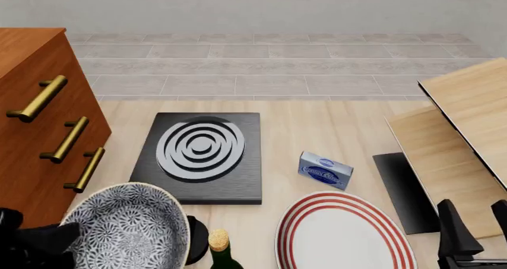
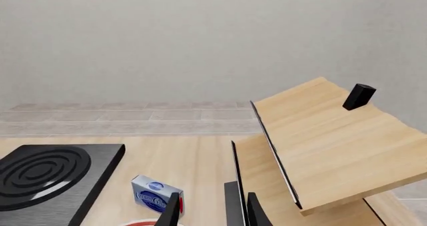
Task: Put the bowl on the top of the cabinet.
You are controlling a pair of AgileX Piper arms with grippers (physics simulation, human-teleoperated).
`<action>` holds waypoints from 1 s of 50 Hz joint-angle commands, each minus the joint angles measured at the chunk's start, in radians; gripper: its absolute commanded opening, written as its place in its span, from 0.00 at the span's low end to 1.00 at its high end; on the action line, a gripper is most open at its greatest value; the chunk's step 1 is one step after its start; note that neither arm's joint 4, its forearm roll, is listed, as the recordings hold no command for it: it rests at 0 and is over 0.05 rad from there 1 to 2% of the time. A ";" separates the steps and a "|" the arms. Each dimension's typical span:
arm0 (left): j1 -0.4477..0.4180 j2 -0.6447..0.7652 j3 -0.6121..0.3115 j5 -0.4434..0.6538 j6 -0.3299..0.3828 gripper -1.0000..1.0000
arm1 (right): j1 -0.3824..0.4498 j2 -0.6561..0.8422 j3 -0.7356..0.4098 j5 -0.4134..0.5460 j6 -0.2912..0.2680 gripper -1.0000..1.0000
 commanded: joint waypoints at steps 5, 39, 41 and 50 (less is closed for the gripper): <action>-0.029 0.088 -0.175 -0.062 -0.084 0.00 | 0.000 0.000 0.000 0.000 0.000 1.00; 0.006 0.270 -0.376 -0.252 -0.169 0.00 | 0.000 0.000 0.000 0.000 0.000 1.00; 0.023 0.267 -0.382 -0.255 -0.184 0.00 | 0.000 0.000 0.000 0.000 0.000 1.00; 0.040 0.319 -0.456 -0.250 -0.190 0.00 | 0.000 0.000 0.000 0.000 0.000 1.00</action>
